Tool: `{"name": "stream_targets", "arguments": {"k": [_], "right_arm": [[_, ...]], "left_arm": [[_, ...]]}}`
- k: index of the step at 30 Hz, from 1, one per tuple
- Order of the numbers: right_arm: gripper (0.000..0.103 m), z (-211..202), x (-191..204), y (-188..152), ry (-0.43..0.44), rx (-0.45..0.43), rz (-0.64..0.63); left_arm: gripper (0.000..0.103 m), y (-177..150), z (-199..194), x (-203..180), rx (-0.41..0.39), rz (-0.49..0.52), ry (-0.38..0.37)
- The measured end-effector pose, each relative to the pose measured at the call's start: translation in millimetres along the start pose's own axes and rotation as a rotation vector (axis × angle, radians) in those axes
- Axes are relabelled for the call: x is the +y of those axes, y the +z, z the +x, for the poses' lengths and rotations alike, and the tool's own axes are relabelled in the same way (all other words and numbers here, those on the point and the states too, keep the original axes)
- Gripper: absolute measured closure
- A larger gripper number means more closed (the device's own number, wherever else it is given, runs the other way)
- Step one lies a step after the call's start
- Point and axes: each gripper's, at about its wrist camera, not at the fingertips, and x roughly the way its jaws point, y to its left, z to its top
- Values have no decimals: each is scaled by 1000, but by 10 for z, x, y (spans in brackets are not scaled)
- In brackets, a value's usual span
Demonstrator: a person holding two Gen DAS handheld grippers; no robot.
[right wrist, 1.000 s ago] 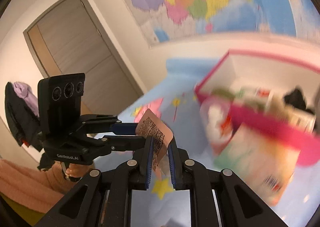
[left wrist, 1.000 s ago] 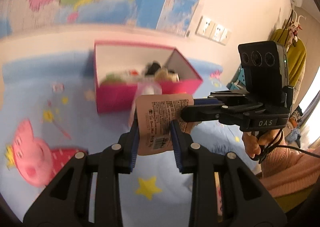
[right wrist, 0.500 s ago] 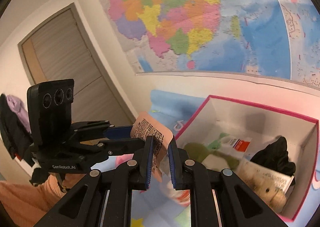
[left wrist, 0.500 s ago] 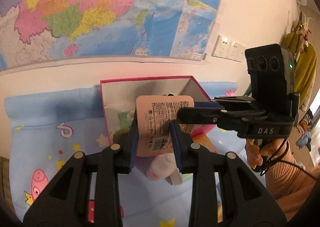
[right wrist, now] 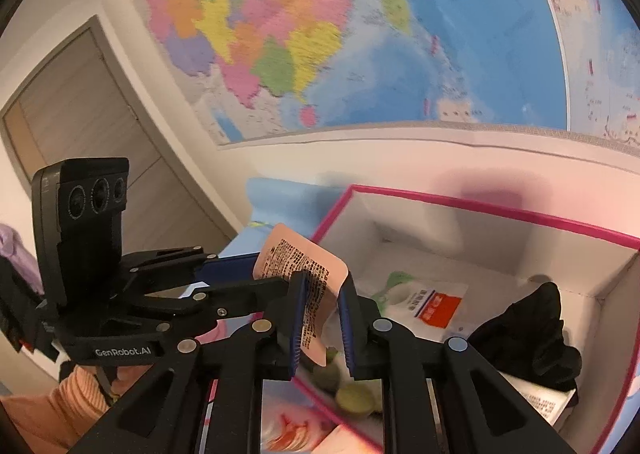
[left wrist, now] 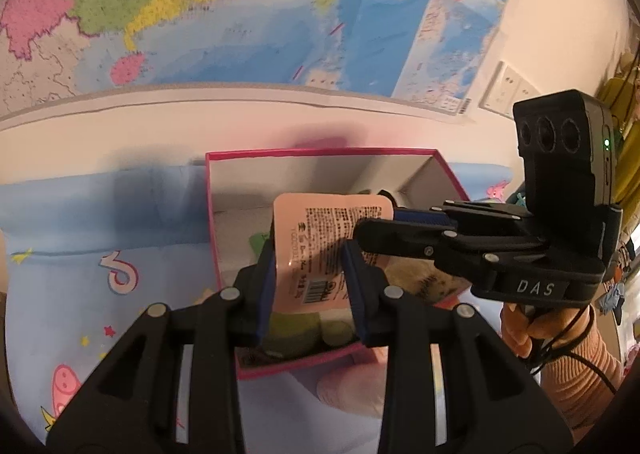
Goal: Organize soft objects
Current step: 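Carry the pink squeeze pouch over the pink box, then open the right gripper to drop the pouch into the box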
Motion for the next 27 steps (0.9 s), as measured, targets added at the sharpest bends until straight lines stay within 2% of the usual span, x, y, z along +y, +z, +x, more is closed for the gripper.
{"name": "stream_targets", "arguments": {"k": [11, 13, 14, 15, 20, 27], "right_arm": [[81, 340, -227, 22, -45, 67, 60], [72, 374, -226, 36, -56, 69, 66], [63, 368, -227, 33, -60, 68, 69], [63, 344, -220, 30, -62, 61, 69], [61, 68, -129, 21, -84, 7, 36], [55, -588, 173, -286, -10, -29, -56]], "left_arm": [[68, 67, 352, 167, 64, -62, 39], [68, 73, 349, 168, 58, -68, 56], [68, 77, 351, 165, 56, -70, 64], [68, 73, 331, 172, 51, -76, 76], [68, 7, 60, 143, -29, -95, 122], [68, -291, -548, -127, -152, -5, 36]]}}
